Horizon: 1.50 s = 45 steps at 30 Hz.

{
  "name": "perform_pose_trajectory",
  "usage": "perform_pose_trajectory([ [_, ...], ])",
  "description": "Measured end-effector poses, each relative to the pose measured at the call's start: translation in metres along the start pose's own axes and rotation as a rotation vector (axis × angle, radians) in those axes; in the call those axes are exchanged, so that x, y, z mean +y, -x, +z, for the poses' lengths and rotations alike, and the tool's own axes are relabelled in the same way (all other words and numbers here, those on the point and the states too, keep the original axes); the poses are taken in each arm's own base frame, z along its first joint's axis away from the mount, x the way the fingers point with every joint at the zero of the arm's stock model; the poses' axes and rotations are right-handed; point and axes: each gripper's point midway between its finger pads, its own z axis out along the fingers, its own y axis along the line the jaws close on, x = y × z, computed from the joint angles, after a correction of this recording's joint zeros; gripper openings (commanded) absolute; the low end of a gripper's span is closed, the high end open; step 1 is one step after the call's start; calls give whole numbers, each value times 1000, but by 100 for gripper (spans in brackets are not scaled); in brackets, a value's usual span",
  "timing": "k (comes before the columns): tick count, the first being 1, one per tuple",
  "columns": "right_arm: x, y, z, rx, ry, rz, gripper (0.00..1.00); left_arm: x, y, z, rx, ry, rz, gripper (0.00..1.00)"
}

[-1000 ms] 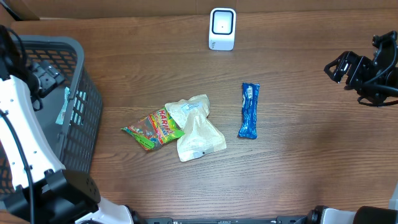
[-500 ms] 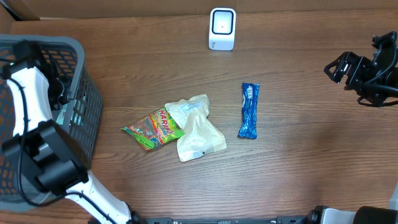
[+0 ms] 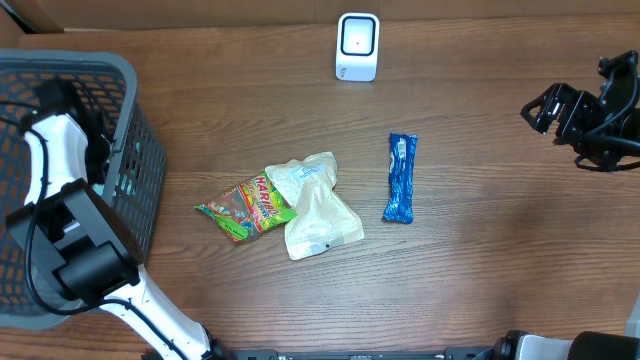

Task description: Scan the item barcode

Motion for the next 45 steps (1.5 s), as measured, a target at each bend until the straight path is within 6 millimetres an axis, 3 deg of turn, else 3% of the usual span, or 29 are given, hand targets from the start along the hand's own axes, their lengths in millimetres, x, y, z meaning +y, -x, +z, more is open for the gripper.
perform_pose_trajectory([
  [1,0,0,0,-1,0,-1,100,1,-6,5,17,8,9,35],
  [4,0,0,0,-1,0,0,100,4,-11,9,29,24,5,17],
  [5,0,0,0,0,0,0,100,5,-10,8,27,28,3,6],
  [10,0,0,0,0,0,0,100,6,-11,5,28,32,-28,4],
  [12,0,0,0,0,0,-1,100,4,-21,1,72,24,-41,4],
  [15,0,0,0,0,0,0,100,2,-38,-11,165,9,-52,4],
  [17,0,0,0,0,0,0,100,1,-34,-25,182,3,-67,4],
  [19,0,0,0,0,0,-1,100,3,-22,-47,159,2,-90,4],
  [21,0,0,0,0,0,0,100,6,-5,-93,97,0,-123,4],
  [24,0,0,1,0,0,0,100,8,-4,-135,78,-9,-136,4],
  [29,0,0,0,1,-1,1,100,11,3,-210,-110,-17,-156,4],
  [35,0,0,0,1,-1,1,100,11,-28,-299,-333,-52,-175,4],
  [38,0,0,0,1,0,0,100,2,-48,-333,-418,-104,-172,4],
  [43,0,2,0,-5,1,-2,100,-32,-81,-363,-481,-187,-90,4],
  [45,0,2,0,-5,1,-2,100,-58,-96,-369,-481,-238,-20,4],
])
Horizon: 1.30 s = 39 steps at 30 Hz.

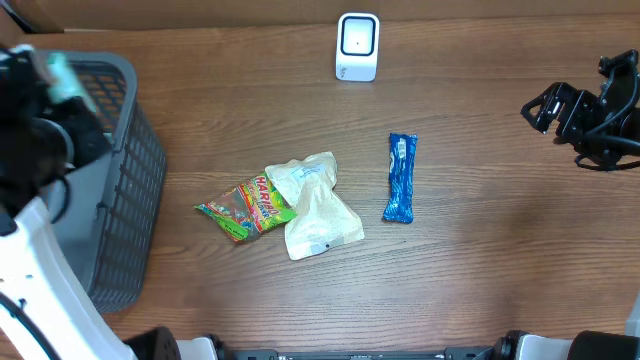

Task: Scan the item barcode
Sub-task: 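Carry the pale green pack out and set it left of the blue bar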

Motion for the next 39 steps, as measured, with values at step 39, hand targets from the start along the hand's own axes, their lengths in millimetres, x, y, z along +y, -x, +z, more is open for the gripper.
perform_pose_trajectory([
  [39,0,0,0,1,0,0,100,-296,-277,257,508,-292,359,4],
])
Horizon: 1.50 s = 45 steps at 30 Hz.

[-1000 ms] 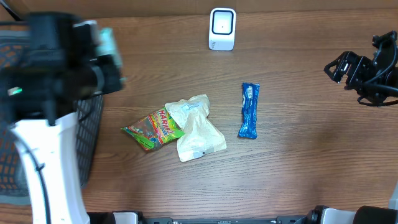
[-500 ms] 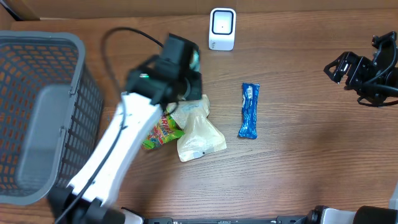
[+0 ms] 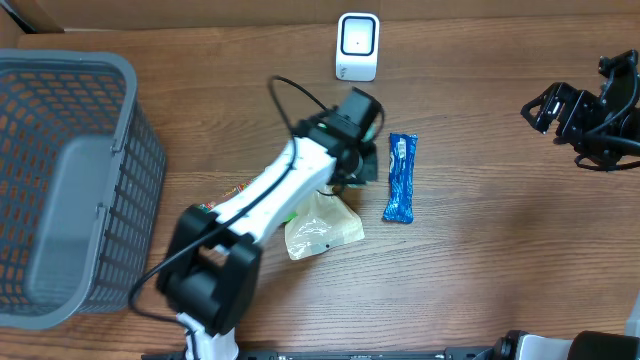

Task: Scan the item barcode
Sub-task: 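Carry the pale green pack out and set it left of the blue bar, then lower the right gripper onto the blue wrapped bar and grasp it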

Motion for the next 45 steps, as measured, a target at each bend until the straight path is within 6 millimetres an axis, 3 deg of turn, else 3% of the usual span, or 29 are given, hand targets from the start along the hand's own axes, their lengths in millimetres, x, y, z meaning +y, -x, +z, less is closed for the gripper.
perform_pose_trajectory([
  [1,0,0,0,0,0,0,100,-3,-7,8,29,-4,7,8],
  [3,0,0,0,0,0,0,100,-8,-18,16,71,-15,10,53],
  [5,0,0,0,-1,0,0,100,-17,-25,17,105,-53,10,62],
  [8,0,0,0,-1,0,0,100,-21,-32,9,171,-94,-14,61],
  [10,0,0,0,-2,1,0,100,-19,-28,-11,210,-96,-29,59],
  [13,3,0,0,2,19,0,100,-16,0,-51,183,-105,-39,58],
  [17,16,-2,2,9,67,-19,100,-5,50,-123,55,-124,-31,57],
  [20,34,-8,7,29,98,-66,99,10,70,-165,-25,-95,-24,58],
  [24,64,-23,18,82,143,-142,86,26,85,-203,-129,-21,-6,60],
  [26,81,-36,29,136,163,-164,78,39,87,-214,-158,49,-3,61],
  [29,91,-50,47,203,147,-164,72,61,90,-221,-184,150,-14,61],
  [33,95,-68,81,307,84,-154,61,91,93,-228,-199,268,-42,81],
  [37,92,-86,116,408,28,-151,53,105,97,-232,-219,319,-50,100],
  [42,71,-113,160,538,-58,-133,50,107,98,-233,-227,336,-43,100],
  [45,61,-119,174,561,-83,-128,49,108,99,-234,-228,342,-43,100],
])
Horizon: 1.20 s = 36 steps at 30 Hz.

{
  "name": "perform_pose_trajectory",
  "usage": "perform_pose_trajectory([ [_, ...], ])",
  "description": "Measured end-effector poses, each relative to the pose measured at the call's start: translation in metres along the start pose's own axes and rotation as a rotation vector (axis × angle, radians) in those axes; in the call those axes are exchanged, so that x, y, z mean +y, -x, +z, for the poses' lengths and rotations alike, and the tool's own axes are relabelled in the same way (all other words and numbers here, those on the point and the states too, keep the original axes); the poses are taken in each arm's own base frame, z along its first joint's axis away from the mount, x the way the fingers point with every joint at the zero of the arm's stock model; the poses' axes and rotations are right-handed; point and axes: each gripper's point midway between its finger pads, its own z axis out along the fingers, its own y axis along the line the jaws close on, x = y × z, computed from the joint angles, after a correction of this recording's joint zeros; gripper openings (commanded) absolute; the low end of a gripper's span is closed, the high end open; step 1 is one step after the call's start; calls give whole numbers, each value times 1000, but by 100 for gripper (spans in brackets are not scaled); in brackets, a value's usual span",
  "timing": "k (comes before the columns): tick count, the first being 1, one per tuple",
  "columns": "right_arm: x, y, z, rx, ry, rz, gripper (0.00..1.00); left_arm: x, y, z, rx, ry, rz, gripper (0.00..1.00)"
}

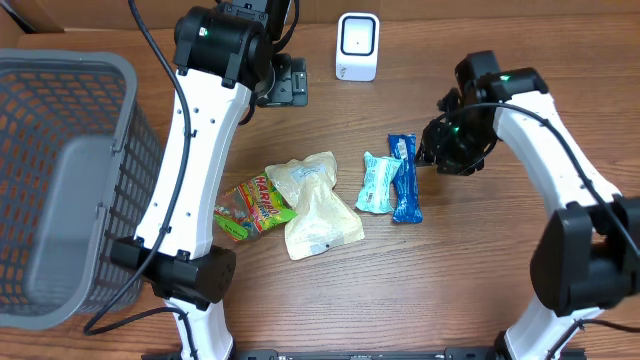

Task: Scan the item barcode
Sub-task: 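Lower the right gripper onto the blue wrapped bar and grasp it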

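The white barcode scanner [357,46] stands at the back centre of the table. A blue wrapped bar [405,190] lies right of centre, and a pale teal packet [379,183] rests against its left side. My right gripper [437,156] hangs just right of the bar's upper end, its fingers mostly hidden under the wrist. My left gripper [288,82] is raised left of the scanner; it looks open and holds nothing.
A colourful candy bag [248,208] and two white pouches [316,208] lie in a heap at mid-table. A grey mesh basket [60,190] takes up the left edge. The left arm's white links span from the front edge to the back.
The left gripper has left the spot beside the blue bar and is now up near the scanner; a teal packet lies there now. The right arm has come in from the right edge to the bar.
The left arm first reached into the basket, then held a teal packet above it, then was low at mid-table beside the blue bar. The packet now lies against the bar. The right arm stayed at the right edge until now.
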Motion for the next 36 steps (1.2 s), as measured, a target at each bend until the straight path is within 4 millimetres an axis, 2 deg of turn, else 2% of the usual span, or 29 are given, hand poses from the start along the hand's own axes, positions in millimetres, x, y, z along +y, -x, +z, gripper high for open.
perform_pose_trajectory([
  [4,-2,16,13,-42,2,-24,46,0,0,0,-1,2,0,100],
  [10,-11,20,39,-72,10,-45,26,0,0,0,-2,2,0,100],
  [15,-23,23,69,-118,21,-68,24,0,0,0,-1,2,0,100],
  [17,-27,19,77,-114,19,-67,25,0,0,0,-2,2,0,100],
  [18,-29,17,80,-108,17,-64,32,0,0,0,-1,2,0,100],
  [20,-32,14,84,-105,15,-66,59,0,0,0,-1,2,0,100],
  [23,-33,16,84,-112,14,-66,75,0,0,0,-1,2,0,100],
  [25,-31,19,83,-123,20,-70,78,0,0,0,-1,2,0,100],
  [30,-18,39,74,-191,79,-94,79,0,0,0,-2,2,0,100],
  [36,-13,28,80,-128,123,-79,75,0,0,0,-1,2,0,100],
])
